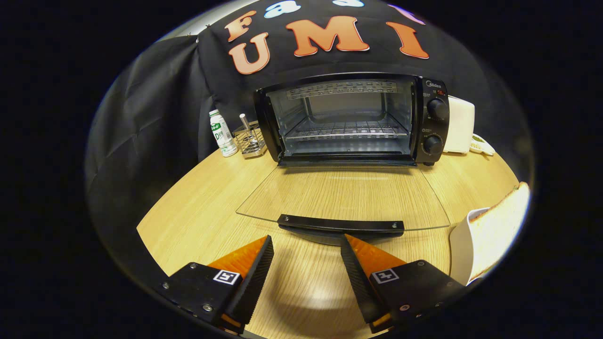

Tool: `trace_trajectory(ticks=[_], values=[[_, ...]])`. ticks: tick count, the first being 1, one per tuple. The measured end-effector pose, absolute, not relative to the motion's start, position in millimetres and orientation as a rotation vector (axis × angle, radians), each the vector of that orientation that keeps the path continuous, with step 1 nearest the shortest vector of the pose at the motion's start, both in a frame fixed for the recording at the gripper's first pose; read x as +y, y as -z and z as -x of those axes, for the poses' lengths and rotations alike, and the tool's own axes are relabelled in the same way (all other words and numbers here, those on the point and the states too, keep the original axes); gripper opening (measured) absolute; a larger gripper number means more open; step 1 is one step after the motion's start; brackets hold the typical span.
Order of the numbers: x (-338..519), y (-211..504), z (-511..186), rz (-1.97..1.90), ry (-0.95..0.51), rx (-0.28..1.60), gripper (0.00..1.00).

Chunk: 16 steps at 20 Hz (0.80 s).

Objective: Open the toaster oven, put the food inside, and close the toaster oven door.

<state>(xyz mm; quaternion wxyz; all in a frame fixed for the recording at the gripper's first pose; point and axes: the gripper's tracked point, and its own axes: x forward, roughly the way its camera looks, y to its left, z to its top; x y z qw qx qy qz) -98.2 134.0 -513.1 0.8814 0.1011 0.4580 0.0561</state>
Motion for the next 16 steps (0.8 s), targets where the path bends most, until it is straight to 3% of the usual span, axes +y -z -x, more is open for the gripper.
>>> trace_trajectory(ticks=[10, 16], values=[[96, 444, 114, -0.29, -0.232, 0.898, 0.92], [9, 386, 111, -0.217, -0.165, 0.79, 0.97]])
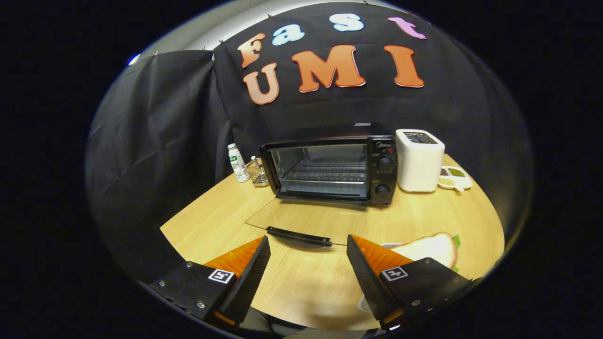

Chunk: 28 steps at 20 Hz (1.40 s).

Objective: Open the toaster oven, put the food inside, and close the toaster oven door.

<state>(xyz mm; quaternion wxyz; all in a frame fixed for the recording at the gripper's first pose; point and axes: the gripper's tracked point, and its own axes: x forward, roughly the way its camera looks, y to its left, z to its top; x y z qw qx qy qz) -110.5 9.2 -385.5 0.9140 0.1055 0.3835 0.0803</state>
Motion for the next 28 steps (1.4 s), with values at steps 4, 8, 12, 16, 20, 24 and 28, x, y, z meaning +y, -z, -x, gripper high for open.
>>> trace_trajectory(ticks=[4, 8, 12, 16, 20, 24, 28], values=[[-61, 362, 103, -0.228, -0.053, 0.776, 0.97], [-104, 355, 106, -0.232, -0.002, 0.806, 0.97], [-125, 372, 113, -0.313, 0.019, 0.874, 0.97], [-136, 396, 120, -0.425, 0.031, 0.948, 0.97], [-142, 422, 131, -0.509, 0.037, 1.03, 0.95], [-125, 442, 145, -0.645, -0.008, 1.118, 0.96], [-124, 462, 149, -0.702, -0.001, 1.177, 0.85]])
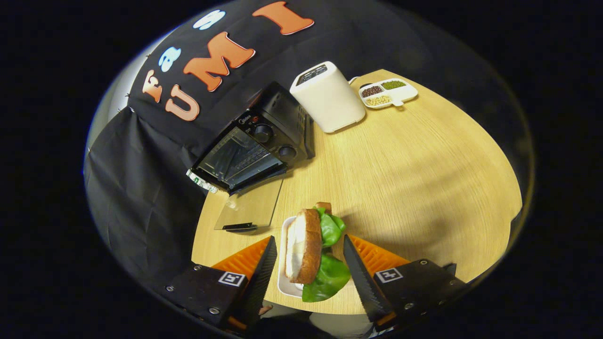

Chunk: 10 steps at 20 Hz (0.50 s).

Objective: Open the toaster oven, put the food inside, and close the toaster oven door.

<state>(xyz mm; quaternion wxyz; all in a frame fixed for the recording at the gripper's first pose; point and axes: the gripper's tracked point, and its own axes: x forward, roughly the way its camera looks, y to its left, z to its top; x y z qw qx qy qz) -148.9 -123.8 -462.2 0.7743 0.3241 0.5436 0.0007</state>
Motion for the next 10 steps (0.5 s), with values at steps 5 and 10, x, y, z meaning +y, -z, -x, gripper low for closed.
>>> trace_trajectory(ticks=[5, 10], values=[[-123.1, 462.2, 149.6, -0.75, -0.026, 1.2, 0.5], [-128.0, 454.6, 144.1, -0.764, 0.001, 1.159, 0.35]])
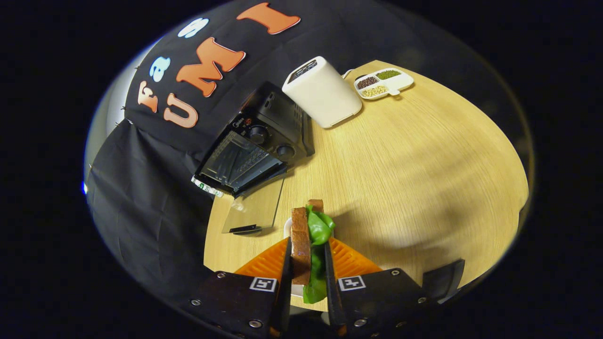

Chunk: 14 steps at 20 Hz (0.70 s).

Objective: Open the toaster oven, put the food inside, and close the toaster oven door.

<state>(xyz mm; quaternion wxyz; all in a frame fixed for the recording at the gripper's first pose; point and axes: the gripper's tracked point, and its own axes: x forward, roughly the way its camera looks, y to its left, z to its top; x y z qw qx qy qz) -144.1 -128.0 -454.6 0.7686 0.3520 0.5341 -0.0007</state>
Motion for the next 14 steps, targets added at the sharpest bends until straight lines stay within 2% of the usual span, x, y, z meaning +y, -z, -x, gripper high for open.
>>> trace_trajectory(ticks=[2, 14], values=[[-125, 444, 136, -0.744, -0.003, 1.128, 0.3], [-56, 396, 72, -0.764, -0.104, 0.959, 0.3]])
